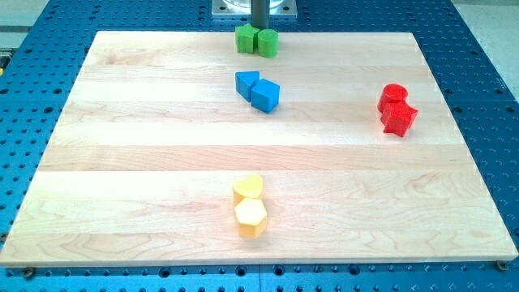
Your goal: Slide both the green blocks to the top center of the board
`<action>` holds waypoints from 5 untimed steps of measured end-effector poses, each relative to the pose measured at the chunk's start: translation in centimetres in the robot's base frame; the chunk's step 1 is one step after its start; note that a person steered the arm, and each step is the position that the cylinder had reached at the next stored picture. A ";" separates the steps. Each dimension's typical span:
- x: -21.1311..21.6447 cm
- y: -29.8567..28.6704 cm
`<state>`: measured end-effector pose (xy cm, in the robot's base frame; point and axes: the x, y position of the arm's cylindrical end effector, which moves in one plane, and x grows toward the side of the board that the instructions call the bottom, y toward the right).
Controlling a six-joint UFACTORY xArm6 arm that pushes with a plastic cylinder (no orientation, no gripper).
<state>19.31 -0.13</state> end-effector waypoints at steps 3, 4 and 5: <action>-0.1 -8.1; 1.5 -9.9; 2.9 -7.0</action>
<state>22.25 -7.17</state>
